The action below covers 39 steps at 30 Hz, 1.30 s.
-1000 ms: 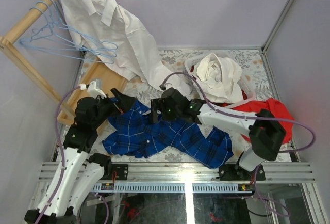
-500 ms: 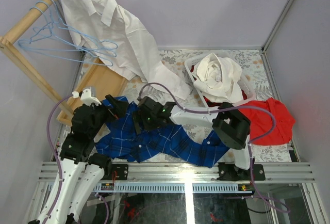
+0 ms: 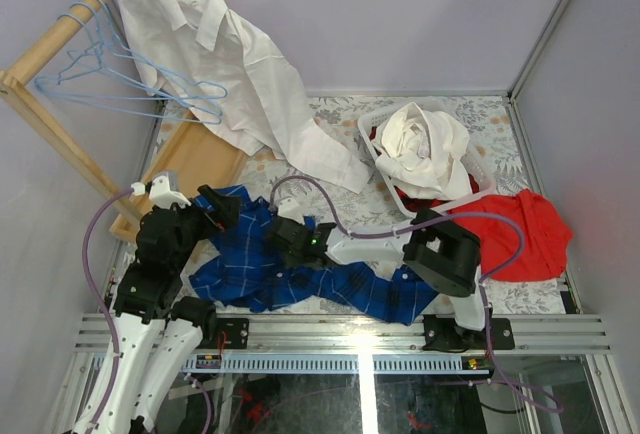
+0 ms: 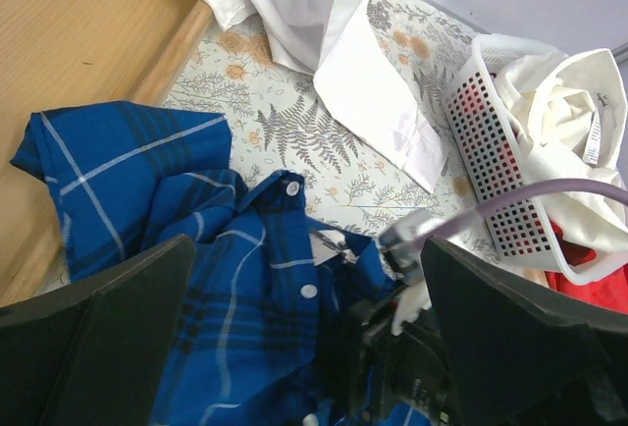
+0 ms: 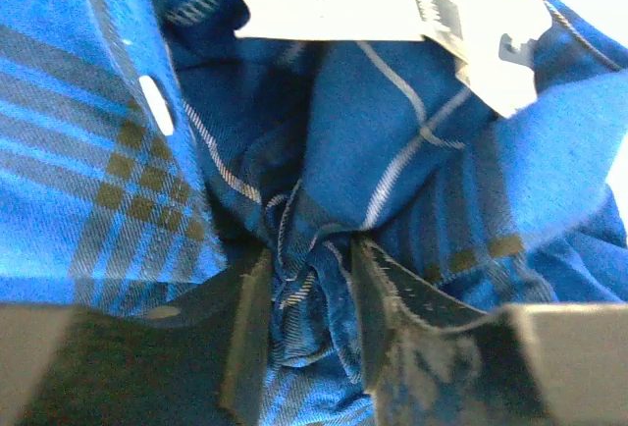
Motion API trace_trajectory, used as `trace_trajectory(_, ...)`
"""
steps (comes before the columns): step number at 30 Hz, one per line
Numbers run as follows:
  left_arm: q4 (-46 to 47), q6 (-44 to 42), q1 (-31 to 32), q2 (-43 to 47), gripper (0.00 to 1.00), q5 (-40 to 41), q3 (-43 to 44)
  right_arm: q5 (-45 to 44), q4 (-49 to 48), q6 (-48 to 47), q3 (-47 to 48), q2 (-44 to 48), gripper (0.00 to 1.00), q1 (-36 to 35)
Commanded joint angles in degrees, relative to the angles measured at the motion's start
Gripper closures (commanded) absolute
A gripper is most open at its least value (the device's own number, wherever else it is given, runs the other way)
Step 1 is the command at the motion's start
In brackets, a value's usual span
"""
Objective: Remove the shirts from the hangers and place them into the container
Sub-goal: Pick up the shirt from the center of the board.
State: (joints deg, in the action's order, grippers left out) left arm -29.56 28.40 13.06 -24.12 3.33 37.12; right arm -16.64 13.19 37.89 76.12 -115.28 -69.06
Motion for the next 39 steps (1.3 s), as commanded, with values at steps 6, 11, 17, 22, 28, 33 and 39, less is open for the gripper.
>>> trace_trajectory(6,0.23,-0.45,-0.24,-1.63,0.00,1.11,-0.65,-21.10,4.34,-4.12,-18.20,18.79,0.99,0.77)
trace_trajectory(11,-0.06,-0.38,-0.24,-2.25,0.00,1.09,-0.51,-22.92,0.05,-8.17,-22.17,36.37,0.92,0.84)
trace_trajectory(17,0.05,-0.36,-0.27,-2.23,0.00,0.94,-0.54,-0.94,-4.83,-14.17,-24.28,39.31,0.58,0.81)
trace_trajectory(22,-0.01,-0.34,-0.23,-2.41,0.00,0.99,-0.57,5.54,-0.09,-10.71,-19.03,28.70,0.35,0.80)
trace_trajectory(28,-0.23,-0.19,-0.23,-2.40,0.00,1.23,-0.56,-6.94,12.63,-4.46,-9.20,17.51,0.01,0.83)
trace_trajectory(33,-0.23,-0.28,-0.23,-2.92,0.00,1.37,-0.61,-7.38,14.05,-4.19,-8.13,9.18,0.01,0.79)
trace_trajectory(39,-0.32,-0.28,-0.24,-2.65,0.00,1.42,-0.56,4.54,4.65,-1.22,-16.15,0.83,0.09,0.93)
